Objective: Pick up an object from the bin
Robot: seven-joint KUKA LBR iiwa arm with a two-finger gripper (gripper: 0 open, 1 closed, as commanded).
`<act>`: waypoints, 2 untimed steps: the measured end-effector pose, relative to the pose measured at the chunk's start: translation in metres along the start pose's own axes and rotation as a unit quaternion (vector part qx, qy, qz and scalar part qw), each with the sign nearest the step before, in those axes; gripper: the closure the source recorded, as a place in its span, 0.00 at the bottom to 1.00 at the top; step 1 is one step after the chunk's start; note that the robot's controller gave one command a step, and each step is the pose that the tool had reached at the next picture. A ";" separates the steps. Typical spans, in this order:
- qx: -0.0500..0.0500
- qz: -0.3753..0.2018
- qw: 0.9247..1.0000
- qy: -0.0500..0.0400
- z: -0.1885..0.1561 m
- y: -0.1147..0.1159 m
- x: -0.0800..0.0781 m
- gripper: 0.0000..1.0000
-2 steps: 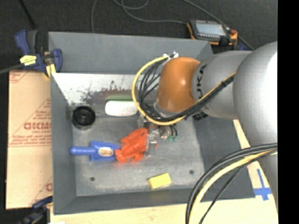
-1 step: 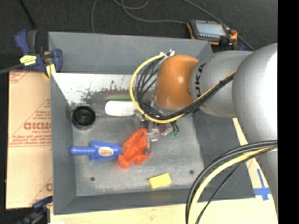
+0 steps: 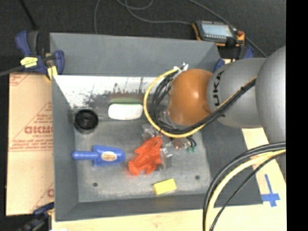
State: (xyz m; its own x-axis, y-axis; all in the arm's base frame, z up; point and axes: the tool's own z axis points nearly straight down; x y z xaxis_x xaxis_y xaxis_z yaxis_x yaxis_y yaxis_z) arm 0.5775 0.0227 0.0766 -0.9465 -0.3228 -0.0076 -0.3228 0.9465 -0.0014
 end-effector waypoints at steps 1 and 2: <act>0.000 -0.014 1.000 0.002 0.001 -0.002 0.015 0.00; 0.000 -0.029 1.000 -0.003 0.001 0.055 -0.064 1.00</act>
Offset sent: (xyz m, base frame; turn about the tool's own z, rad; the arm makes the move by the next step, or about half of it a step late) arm 0.0387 0.0722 -0.0066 -0.0585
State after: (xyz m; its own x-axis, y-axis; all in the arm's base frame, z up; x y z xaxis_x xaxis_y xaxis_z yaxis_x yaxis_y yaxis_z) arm 0.6208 0.0957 0.0756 -0.9261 -0.3769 -0.0141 -0.3770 0.9262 -0.0012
